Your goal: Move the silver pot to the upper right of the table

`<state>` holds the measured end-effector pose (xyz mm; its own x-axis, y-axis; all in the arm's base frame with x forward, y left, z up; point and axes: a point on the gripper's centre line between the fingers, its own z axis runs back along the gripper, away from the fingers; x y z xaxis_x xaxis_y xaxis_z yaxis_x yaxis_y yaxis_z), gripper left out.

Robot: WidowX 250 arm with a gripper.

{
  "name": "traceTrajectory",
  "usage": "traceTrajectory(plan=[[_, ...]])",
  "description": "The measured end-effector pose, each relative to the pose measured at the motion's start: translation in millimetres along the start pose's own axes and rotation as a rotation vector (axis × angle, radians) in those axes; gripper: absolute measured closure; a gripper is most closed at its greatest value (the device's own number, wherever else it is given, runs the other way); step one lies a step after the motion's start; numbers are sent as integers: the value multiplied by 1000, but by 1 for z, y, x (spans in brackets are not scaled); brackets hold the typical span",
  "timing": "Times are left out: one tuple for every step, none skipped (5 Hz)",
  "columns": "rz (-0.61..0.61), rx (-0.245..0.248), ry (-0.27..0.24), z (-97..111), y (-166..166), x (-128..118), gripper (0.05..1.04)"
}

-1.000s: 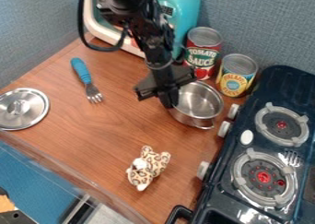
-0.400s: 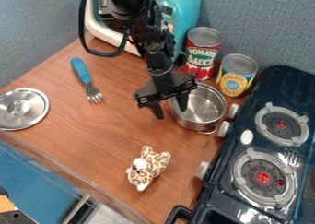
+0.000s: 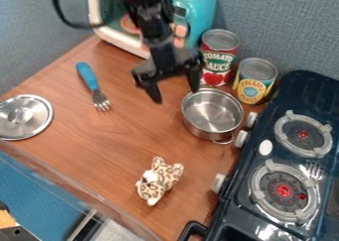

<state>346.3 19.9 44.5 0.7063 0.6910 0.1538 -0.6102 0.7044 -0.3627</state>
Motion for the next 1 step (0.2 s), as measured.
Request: traceTrajectory(plan=[[-2, -1, -2, 1, 0, 1, 84]])
